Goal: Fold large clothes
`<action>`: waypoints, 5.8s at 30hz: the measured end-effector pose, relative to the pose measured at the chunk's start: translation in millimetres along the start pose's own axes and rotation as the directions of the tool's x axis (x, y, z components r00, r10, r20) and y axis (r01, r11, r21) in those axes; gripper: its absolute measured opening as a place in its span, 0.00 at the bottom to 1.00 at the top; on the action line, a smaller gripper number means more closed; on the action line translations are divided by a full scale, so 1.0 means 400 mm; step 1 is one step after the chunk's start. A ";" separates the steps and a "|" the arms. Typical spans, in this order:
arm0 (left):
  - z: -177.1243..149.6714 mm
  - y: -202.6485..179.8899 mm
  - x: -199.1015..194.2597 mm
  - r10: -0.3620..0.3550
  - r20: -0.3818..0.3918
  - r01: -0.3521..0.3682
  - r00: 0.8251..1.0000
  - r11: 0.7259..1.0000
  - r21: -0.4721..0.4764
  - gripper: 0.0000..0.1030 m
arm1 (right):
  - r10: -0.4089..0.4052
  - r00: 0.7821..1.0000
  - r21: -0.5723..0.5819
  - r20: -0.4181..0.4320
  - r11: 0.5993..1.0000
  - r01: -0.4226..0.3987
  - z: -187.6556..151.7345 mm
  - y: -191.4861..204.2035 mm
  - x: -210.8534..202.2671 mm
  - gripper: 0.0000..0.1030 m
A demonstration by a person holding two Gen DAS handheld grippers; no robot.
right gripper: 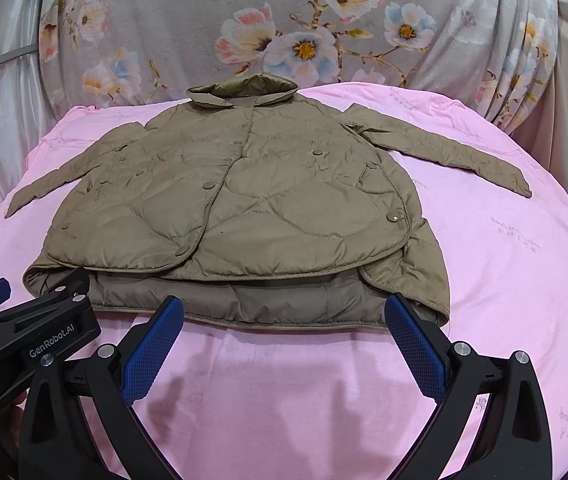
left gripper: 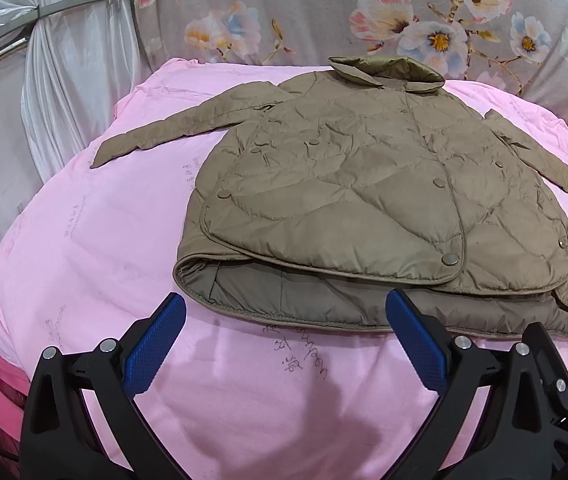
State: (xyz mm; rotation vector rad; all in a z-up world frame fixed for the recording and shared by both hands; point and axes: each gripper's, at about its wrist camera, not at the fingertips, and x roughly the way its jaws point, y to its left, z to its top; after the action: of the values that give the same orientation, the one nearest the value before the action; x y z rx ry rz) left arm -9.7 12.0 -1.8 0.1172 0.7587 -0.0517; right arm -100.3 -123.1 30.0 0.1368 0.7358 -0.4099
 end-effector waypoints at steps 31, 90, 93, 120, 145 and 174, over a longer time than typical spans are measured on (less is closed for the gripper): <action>-0.034 0.001 0.021 0.000 -0.014 0.000 1.000 1.000 0.002 0.95 | 0.000 1.000 0.012 -0.017 1.000 0.001 -0.015 0.014 0.007 0.95; 0.191 -0.002 0.344 0.090 -0.037 -0.092 0.995 0.994 -0.059 0.95 | -0.141 0.985 0.867 0.103 0.498 -0.020 0.332 -0.987 0.550 0.07; 0.190 -0.004 0.346 0.090 -0.038 -0.092 0.995 0.994 -0.058 0.96 | -0.128 0.967 0.803 0.221 0.586 -0.106 0.418 -0.901 0.518 0.05; 0.280 0.087 0.313 -0.180 -0.022 0.172 0.983 0.962 -0.212 0.95 | 0.514 0.851 0.027 0.112 0.854 -0.519 0.486 0.094 0.411 0.66; 0.601 0.029 0.553 -0.398 -0.068 0.335 0.915 0.843 -0.421 0.03 | 0.397 0.917 0.685 0.034 0.659 -0.310 0.510 -0.331 0.754 0.17; 0.462 0.006 0.544 -0.032 0.039 0.038 0.999 0.985 -0.170 0.57 | 0.096 0.994 0.278 0.057 0.954 -0.108 0.486 -0.169 0.544 0.22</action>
State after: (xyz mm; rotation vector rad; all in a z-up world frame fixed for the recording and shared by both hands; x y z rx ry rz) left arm 274.6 -9.6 -18.6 -0.0603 0.7264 -0.0215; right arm 138.2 -304.2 27.5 0.4308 0.6220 -0.4157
